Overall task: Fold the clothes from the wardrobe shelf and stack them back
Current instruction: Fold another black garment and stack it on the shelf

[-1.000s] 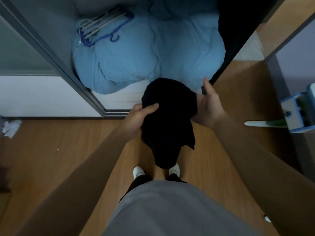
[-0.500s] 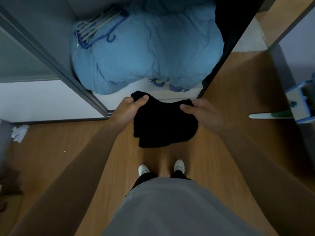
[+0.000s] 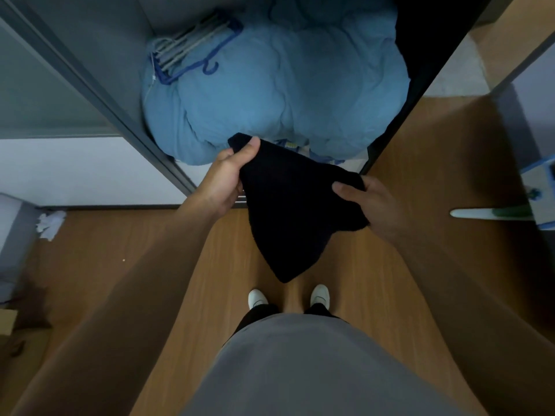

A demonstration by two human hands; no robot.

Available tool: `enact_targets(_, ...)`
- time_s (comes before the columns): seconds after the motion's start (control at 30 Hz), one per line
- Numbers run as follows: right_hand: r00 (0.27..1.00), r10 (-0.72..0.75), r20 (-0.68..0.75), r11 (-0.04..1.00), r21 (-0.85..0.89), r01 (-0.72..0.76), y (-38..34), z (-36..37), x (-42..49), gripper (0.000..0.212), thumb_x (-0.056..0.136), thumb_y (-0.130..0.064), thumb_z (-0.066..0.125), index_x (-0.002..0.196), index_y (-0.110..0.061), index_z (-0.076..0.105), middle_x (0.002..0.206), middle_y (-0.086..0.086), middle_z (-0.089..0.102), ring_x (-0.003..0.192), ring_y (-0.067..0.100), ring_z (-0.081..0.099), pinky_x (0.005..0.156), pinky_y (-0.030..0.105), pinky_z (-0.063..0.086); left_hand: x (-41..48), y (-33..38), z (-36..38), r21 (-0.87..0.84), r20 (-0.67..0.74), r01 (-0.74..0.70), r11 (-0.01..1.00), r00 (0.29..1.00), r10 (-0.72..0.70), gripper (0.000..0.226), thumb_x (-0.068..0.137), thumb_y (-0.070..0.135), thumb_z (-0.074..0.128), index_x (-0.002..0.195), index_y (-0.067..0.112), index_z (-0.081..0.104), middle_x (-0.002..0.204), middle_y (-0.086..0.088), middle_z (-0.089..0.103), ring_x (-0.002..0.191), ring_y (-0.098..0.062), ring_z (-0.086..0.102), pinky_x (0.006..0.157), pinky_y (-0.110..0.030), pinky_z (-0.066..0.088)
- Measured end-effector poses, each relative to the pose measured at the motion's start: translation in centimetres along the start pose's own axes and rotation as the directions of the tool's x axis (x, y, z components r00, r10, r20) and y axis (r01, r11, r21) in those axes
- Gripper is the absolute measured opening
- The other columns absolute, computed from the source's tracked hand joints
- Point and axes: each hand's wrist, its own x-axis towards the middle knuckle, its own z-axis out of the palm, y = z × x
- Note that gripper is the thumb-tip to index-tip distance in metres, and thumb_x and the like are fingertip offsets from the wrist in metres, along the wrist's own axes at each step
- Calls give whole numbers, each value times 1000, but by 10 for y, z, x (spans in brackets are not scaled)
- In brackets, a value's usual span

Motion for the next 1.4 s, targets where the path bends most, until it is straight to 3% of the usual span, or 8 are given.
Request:
enact_targets(0.37,997,31,64,946,321,-50,-27,2,6,45,91,-24,60,131,-4,58,116,7,70,112,23,66,102,38,49,-5,10,2,-111,201,217,970,961,-192,38,92,51,59,107,22,79,123,-3,71,116,-20,67,92,-35,54)
enact_targets(0.47,987,0,161,990,140,-23,-24,11,7,48,87,-24,71,131,-12,56,116,-1,70,112,16,66,95,30,53,-5,15,8,-118,222,276,954,944,-245,39,97,48,54,98,19,81,118,-6,73,110,-21,69,83,-31,59)
enact_targets(0.63,980,164,114,970,-200,-139,-6,45,14,110,62,-38,88,154,-21,29,150,1,46,137,18,45,115,43,38,0,22,10,-144,195,390,909,912,-361,47,100,43,51,93,7,80,111,-14,74,99,-26,73,72,-35,62)
enact_targets(0.8,982,168,-90,983,92,-160,-4,67,22,84,72,-27,88,145,-17,46,131,1,62,117,16,63,101,38,52,4,15,-16,-187,304,337,923,913,-272,69,95,65,38,119,10,72,127,-15,67,120,-28,63,89,-37,57)
enact_targets(0.97,934,319,-162,936,210,-283,-31,65,37,51,74,-22,87,119,-11,65,110,7,72,87,17,74,74,30,61,-14,-32,-40,114,376,288,951,873,-310,49,82,57,62,119,27,71,126,1,70,120,-16,63,89,-25,54)
enact_targets(1.17,957,290,27,850,453,-270,-38,37,36,40,90,-34,71,123,-13,67,121,8,71,110,22,69,88,35,57,-9,-34,-14,-19,156,148,989,977,-143,33,93,27,64,115,4,70,116,-13,73,109,-26,69,83,-27,56)
enact_targets(1.27,969,218,119,901,356,-247,-17,39,27,49,90,-39,66,132,-14,61,133,5,64,124,20,61,105,34,46,-7,-28,-9,-129,130,174,976,979,-157,30,98,29,58,116,7,69,111,-10,75,103,-24,72,74,-28,58)
enact_targets(1.4,982,172,-80,984,61,-168,2,47,20,25,93,-36,66,97,-12,74,97,6,77,97,21,72,87,33,53,-4,-25,-11,-9,38,146,989,989,-146,26,100,28,57,107,7,69,90,-4,77,84,-18,75,64,-25,56)
